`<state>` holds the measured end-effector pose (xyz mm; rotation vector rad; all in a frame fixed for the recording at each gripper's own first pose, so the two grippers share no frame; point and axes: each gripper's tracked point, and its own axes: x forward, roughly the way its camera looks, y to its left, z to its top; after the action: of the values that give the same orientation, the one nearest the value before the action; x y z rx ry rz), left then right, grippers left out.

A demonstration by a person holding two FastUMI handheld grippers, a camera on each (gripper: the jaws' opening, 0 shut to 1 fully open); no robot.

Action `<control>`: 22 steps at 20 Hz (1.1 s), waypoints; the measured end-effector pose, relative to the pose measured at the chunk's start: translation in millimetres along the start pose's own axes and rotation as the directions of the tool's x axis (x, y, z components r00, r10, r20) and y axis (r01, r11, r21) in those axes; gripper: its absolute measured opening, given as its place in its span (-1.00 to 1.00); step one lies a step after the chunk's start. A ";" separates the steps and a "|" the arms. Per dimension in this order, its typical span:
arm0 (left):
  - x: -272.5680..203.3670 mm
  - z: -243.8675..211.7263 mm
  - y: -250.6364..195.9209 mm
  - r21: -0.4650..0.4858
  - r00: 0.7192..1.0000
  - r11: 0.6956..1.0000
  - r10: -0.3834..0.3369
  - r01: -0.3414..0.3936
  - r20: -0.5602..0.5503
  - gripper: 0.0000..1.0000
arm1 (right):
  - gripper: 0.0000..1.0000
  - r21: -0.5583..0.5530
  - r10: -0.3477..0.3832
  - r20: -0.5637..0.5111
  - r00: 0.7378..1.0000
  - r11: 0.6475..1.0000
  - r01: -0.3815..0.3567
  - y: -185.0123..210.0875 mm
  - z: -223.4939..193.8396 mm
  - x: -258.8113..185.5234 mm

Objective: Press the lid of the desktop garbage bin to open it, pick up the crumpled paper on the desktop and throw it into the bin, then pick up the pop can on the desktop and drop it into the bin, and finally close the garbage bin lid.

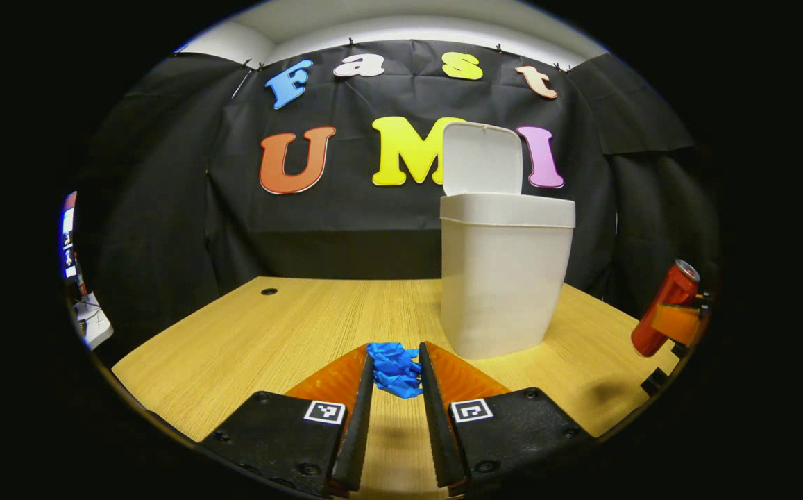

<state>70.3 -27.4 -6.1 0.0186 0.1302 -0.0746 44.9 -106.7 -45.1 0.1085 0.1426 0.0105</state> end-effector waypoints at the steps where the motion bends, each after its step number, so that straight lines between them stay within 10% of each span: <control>1: 2.7 16.3 -4.7 0.012 1.000 1.000 0.002 -0.003 0.028 -0.18 | 0.62 0.002 0.001 -0.002 1.000 1.000 -0.001 -2.8 -0.5 -3.3; 17: 85.0 235.9 -43.4 0.001 0.961 0.998 -0.054 0.056 0.270 -0.19 | 0.62 0.024 0.073 -0.053 0.996 0.997 -0.072 2.8 -33.4 -11.2; 22: 140.0 238.9 -104.5 0.018 0.954 0.979 -0.200 0.201 0.222 -0.19 | 0.63 0.040 0.104 -0.083 0.991 0.994 -0.101 9.5 -43.7 -10.4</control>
<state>231.7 -147.4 211.0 -0.0082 -0.0927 -0.2788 28.3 -92.8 -85.6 0.1514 0.2217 0.1154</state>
